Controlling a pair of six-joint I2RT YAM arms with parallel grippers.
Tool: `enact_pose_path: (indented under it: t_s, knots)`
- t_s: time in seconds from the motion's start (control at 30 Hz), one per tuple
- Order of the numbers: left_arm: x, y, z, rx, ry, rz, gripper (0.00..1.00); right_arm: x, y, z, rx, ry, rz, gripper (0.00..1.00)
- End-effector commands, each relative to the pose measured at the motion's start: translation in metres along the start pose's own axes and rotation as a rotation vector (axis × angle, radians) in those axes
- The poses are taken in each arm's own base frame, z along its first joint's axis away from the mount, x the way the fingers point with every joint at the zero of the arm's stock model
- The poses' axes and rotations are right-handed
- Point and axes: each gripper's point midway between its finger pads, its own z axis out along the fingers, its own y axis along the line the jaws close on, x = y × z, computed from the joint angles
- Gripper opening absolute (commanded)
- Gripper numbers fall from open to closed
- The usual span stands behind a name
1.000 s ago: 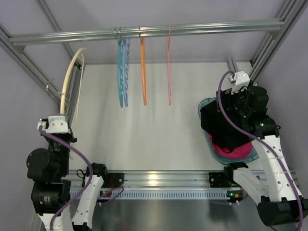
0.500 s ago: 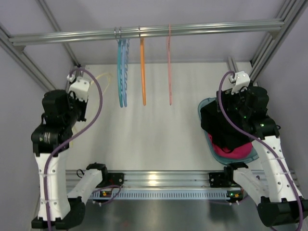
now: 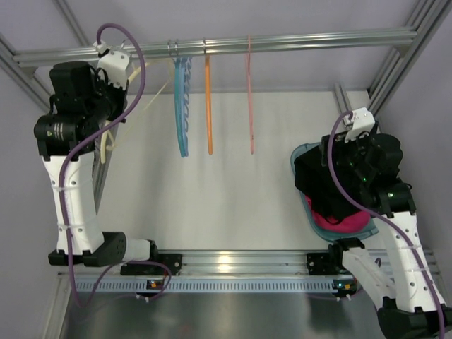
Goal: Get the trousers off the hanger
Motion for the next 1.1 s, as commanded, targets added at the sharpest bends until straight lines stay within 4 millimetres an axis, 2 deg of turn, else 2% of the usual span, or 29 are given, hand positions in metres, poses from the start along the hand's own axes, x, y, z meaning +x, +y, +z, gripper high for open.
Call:
enact_pose_path:
  t_s: [0.0,0.1,0.23,0.63,0.7,0.77,0.8,0.83,0.87,0.93,1.07]
  knots:
    - [-0.023,0.013,0.0,-0.037,-0.045,0.008,0.0,-0.007,-0.002,-0.005,0.006,-0.036,-0.003,0.99]
    - [-0.025,0.018,0.01,-0.055,-0.03,0.008,0.0,-0.007,-0.004,-0.007,0.011,-0.036,-0.012,0.99]
    - [-0.017,0.017,0.022,-0.047,0.006,0.01,0.0,-0.005,-0.003,-0.009,0.008,-0.037,-0.02,0.99]
    - [0.027,0.0,0.058,0.028,0.154,-0.012,0.01,-0.001,-0.002,-0.01,0.015,-0.039,0.0,0.99]
    - [0.036,-0.004,0.061,0.041,0.179,-0.017,0.08,-0.001,-0.002,-0.01,0.015,-0.039,0.0,1.0]
    - [0.04,-0.008,0.063,0.051,0.188,-0.031,0.2,-0.001,-0.002,-0.01,0.014,-0.037,0.003,1.0]
    - [0.038,-0.009,0.061,0.054,0.179,-0.037,0.26,-0.001,-0.002,-0.01,0.014,-0.037,0.005,0.99]
    - [0.037,-0.01,0.061,0.058,0.17,-0.042,0.36,0.0,-0.001,-0.009,0.012,-0.033,0.008,0.99]
    - [0.035,-0.01,0.061,0.058,0.155,-0.041,0.39,0.0,-0.001,-0.008,0.01,-0.032,0.011,0.99]
    - [0.031,-0.008,0.059,0.049,0.134,-0.041,0.41,-0.001,-0.001,-0.009,0.012,-0.035,0.014,0.99]
    - [0.025,-0.004,0.057,0.026,0.106,-0.049,0.37,-0.002,-0.001,-0.007,0.012,-0.036,0.022,0.99]
